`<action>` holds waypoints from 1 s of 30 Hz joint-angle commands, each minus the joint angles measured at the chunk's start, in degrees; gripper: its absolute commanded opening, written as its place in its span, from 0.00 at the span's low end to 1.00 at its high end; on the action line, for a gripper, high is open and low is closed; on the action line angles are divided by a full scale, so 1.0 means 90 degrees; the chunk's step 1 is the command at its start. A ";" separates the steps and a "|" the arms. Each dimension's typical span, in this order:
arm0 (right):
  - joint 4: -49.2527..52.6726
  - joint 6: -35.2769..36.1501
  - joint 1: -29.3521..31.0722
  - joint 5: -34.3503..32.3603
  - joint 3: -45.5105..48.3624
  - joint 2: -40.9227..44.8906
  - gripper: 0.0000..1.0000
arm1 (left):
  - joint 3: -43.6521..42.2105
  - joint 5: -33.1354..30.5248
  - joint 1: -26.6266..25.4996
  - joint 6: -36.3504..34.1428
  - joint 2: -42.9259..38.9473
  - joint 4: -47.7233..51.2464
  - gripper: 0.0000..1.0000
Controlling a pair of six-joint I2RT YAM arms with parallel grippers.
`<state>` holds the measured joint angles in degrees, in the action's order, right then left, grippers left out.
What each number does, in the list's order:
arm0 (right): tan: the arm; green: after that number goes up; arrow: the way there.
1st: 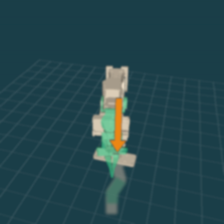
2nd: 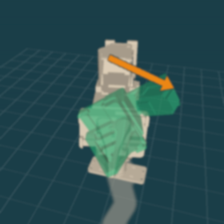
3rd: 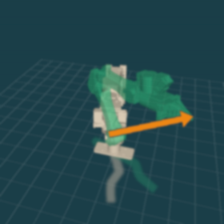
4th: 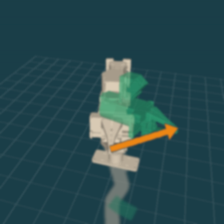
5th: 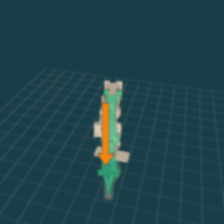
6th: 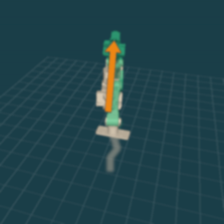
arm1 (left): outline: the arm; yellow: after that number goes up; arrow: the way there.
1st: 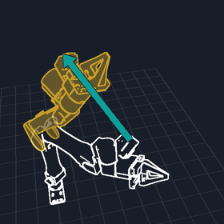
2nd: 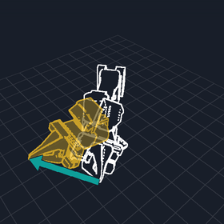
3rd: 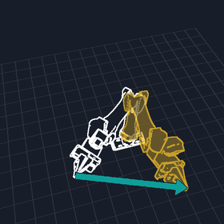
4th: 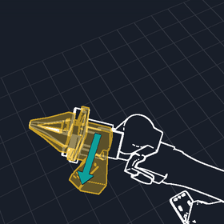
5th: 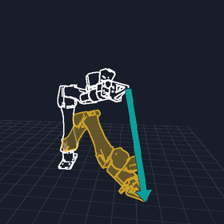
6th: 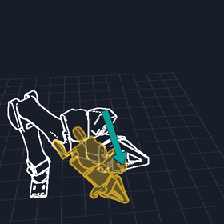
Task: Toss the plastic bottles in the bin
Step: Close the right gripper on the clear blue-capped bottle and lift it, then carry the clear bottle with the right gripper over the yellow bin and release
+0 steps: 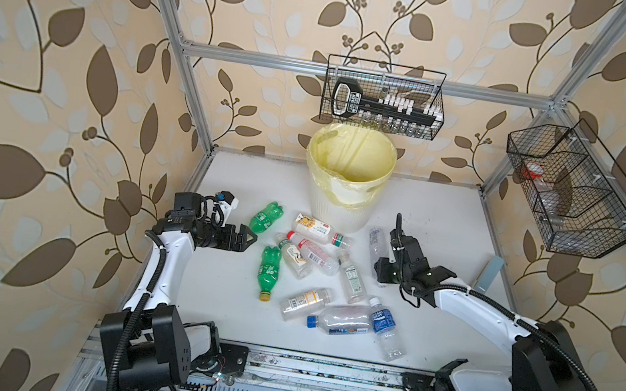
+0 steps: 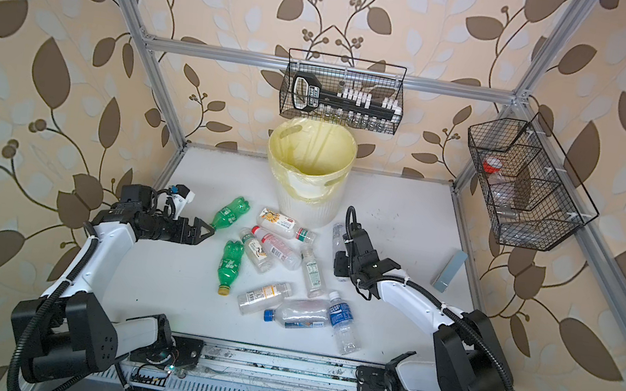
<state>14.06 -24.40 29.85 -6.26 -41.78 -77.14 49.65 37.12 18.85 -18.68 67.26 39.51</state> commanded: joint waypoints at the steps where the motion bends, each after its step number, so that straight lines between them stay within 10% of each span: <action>1: 0.0164 -0.0101 -0.0081 0.0166 0.0129 0.0317 0.38 | 0.0220 0.0184 0.0097 -0.0205 -0.0006 0.0190 0.99; 30: 0.0800 -0.0422 -0.0631 0.1109 -0.0619 0.1789 0.36 | 0.0231 0.0230 0.0231 -0.0263 0.0060 0.0247 0.99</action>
<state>19.90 -27.29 24.45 2.39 -43.92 -62.22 49.65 37.34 20.36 -19.49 67.75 40.56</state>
